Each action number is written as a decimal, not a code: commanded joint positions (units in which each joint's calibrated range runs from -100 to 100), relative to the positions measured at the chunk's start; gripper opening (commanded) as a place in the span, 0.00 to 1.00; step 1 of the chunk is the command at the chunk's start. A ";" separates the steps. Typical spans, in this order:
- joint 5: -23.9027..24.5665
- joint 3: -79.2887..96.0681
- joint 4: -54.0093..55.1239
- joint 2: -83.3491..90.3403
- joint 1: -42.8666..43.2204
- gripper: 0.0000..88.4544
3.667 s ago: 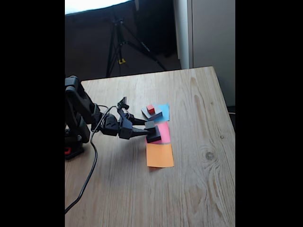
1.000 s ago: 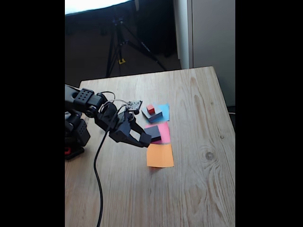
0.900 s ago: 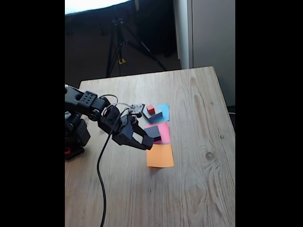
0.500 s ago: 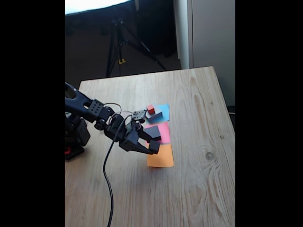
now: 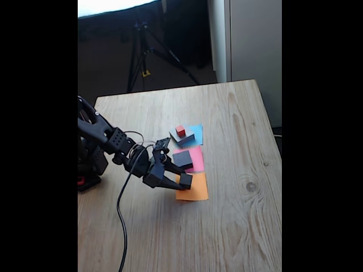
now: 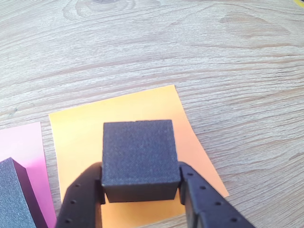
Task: Tower of hanoi
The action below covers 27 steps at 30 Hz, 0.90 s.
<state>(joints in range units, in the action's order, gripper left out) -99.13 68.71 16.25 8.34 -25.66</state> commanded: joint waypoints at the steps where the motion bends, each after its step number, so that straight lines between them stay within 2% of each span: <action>1: -0.87 0.84 4.10 -0.24 -0.21 0.07; 13: -0.87 6.93 10.98 -1.75 -0.88 0.08; 27: -0.87 5.38 13.09 -4.40 -0.21 0.13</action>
<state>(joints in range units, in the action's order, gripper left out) -99.13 75.84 27.94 3.89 -26.59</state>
